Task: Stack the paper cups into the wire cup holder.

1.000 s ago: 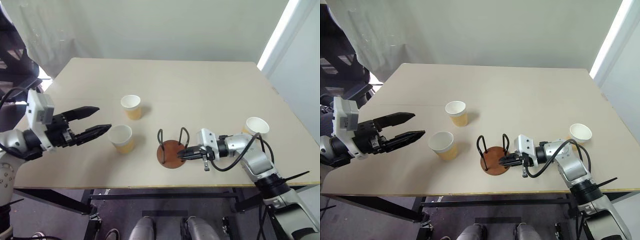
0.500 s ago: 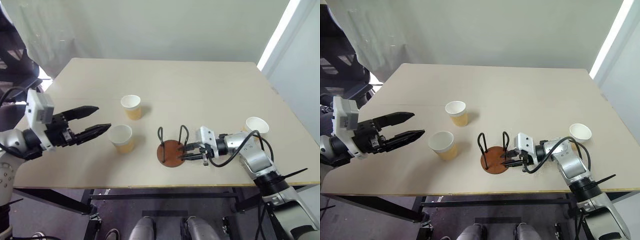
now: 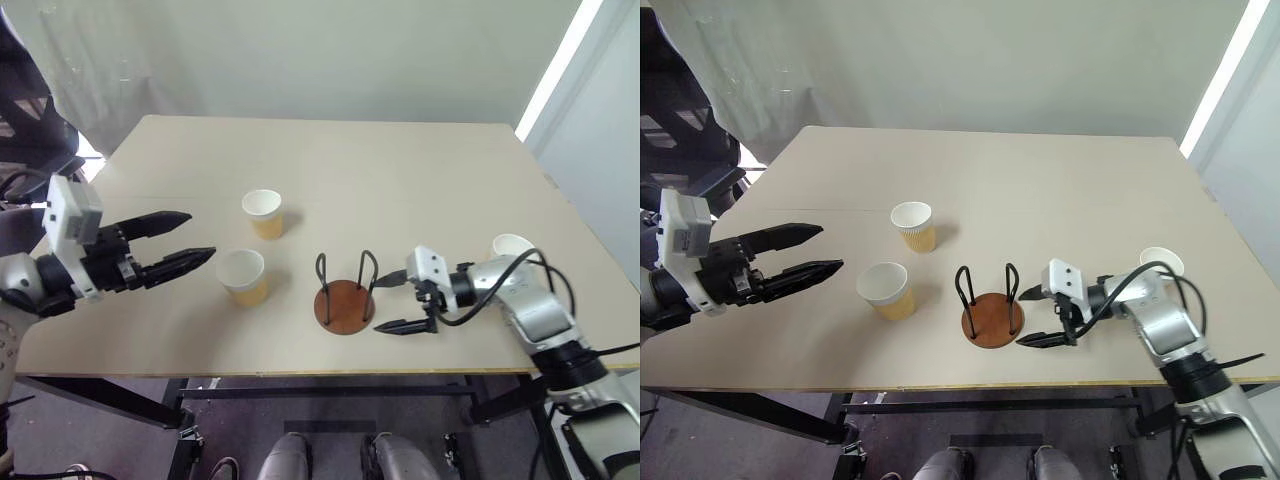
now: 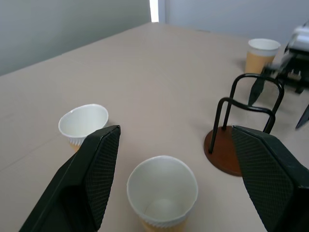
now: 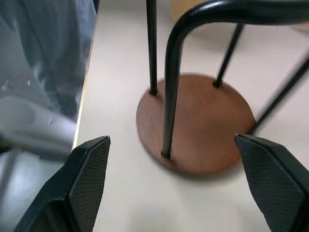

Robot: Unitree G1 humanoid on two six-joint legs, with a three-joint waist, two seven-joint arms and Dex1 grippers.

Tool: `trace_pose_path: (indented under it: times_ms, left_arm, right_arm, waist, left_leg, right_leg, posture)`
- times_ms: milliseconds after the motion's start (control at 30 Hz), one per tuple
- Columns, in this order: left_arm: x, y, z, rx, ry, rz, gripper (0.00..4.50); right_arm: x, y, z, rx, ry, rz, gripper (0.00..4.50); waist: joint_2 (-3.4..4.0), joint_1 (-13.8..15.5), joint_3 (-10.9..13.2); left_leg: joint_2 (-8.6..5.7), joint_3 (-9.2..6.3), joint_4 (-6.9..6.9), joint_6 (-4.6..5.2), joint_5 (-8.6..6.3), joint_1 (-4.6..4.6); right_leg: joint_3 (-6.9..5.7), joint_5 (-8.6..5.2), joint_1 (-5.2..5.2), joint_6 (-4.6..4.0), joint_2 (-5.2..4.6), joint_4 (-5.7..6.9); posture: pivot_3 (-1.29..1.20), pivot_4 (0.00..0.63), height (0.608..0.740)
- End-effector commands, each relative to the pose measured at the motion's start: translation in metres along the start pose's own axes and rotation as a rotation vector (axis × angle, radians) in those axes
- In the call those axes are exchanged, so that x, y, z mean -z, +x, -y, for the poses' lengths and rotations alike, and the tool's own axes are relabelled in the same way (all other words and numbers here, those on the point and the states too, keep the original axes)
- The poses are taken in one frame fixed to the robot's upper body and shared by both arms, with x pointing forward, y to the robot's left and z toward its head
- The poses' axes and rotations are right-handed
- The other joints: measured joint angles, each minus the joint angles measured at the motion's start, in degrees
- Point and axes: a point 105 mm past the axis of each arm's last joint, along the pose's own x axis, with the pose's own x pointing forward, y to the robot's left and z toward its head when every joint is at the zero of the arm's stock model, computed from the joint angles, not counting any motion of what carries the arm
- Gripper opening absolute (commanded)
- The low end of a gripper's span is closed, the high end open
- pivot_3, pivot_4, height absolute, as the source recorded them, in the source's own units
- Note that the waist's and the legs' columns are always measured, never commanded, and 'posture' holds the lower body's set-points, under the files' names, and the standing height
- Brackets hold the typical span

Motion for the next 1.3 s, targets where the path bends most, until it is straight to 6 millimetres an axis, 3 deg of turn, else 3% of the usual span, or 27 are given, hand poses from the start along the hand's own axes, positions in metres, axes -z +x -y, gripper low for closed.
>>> trace_pose_path:
  times_ms: [33, 200, 267, 433, 667, 900, 1300]
  left_arm:
    - [-0.012, -0.005, -0.006, -0.009, 0.065, 0.008, 3.9]
    - [-0.017, -0.004, -0.006, 0.025, 0.081, 0.0, 3.9]
    - [-0.019, -0.007, -0.001, 0.07, 0.062, -0.025, 3.9]
    - [-0.009, -0.007, 0.021, 0.209, -0.017, -0.129, 3.9]
    - [0.008, 0.006, 0.05, 0.349, -0.066, -0.209, 3.9]
    - [0.009, 0.01, 0.057, 0.351, -0.072, -0.202, 3.9]
    - [0.001, 0.004, 0.056, 0.295, -0.055, -0.169, 3.9]
  right_arm:
    - [-0.007, -0.022, -0.006, 0.01, -0.015, -0.037, 4.26]
    - [-0.009, -0.059, -0.004, 0.075, -0.008, -0.137, 4.26]
    - [-0.015, -0.086, -0.002, 0.11, -0.019, -0.181, 4.26]
    - [-0.039, -0.145, 0.029, 0.339, -0.098, -0.284, 4.26]
    - [-0.018, -0.179, 0.045, 0.394, -0.08, -0.451, 4.26]
    - [0.022, -0.167, 0.056, 0.343, -0.028, -0.551, 4.26]
    - [0.062, -0.147, 0.064, 0.285, 0.024, -0.608, 4.26]
  waist:
    - [-0.02, 0.03, -0.01]
    - [-0.01, 0.04, 0.02]
    - [-0.02, 0.05, 0.02]
    - [0.0, -0.14, 0.03]
    - [-0.01, -0.01, 0.03]
    - [-0.01, 0.04, 0.03]
    - [0.07, 0.06, 0.07]
  left_leg:
    - [0.0, 0.0, -0.01, 0.0, 0.0, 0.0]
    - [0.01, 0.0, -0.02, 0.01, 0.01, -0.04]
    - [0.01, 0.01, -0.01, 0.01, 0.01, -0.03]
    - [0.0, 0.03, -0.08, -0.05, -0.05, -0.04]
    - [0.06, 0.0, -0.09, 0.19, 0.02, -0.02]
    - [0.1, 0.01, -0.06, 0.3, -0.02, 0.0]
    - [0.14, 0.03, 0.0, 0.31, -0.01, 0.09]
  right_leg:
    - [0.0, -0.01, 0.0, -0.01, 0.0, 0.0]
    - [0.0, -0.03, -0.02, 0.0, 0.02, 0.0]
    - [0.0, -0.05, 0.0, 0.02, 0.02, -0.01]
    - [0.07, -0.13, -0.03, 0.12, 0.03, -0.04]
    - [0.06, -0.22, -0.03, 0.15, 0.09, -0.02]
    - [0.03, -0.23, -0.03, 0.18, 0.1, 0.01]
    - [0.02, -0.18, 0.01, 0.14, 0.09, 0.09]
  posture:
    - [0.0, 0.15, 0.74]
    - [0.0, 0.15, 0.74]
    - [0.0, 0.15, 0.74]
    - [0.0, 0.15, 0.74]
    - [0.0, 0.15, 0.74]
    - [0.0, 0.15, 0.74]
    - [0.0, 0.15, 0.74]
